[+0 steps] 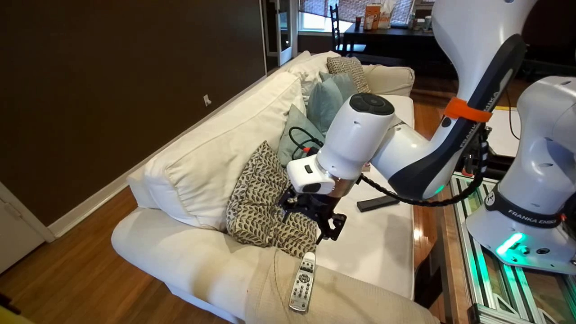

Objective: Put the grey remote control on the left armrest of the chair.

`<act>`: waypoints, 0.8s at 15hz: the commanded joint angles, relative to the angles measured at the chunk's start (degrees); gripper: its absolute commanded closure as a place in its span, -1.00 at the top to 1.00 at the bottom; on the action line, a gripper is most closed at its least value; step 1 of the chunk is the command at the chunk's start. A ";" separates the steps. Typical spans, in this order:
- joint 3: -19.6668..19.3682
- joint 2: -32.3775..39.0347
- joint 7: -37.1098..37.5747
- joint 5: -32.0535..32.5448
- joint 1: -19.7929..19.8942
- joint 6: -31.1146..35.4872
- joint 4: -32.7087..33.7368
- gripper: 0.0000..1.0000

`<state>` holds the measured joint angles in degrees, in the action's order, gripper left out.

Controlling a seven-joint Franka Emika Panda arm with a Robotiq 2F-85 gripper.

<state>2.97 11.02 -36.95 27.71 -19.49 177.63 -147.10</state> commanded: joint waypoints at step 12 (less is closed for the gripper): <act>29.96 -3.61 -1.67 -24.24 24.99 3.09 -7.17 1.00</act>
<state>27.20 8.19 -37.23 7.08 -0.18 181.31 -153.24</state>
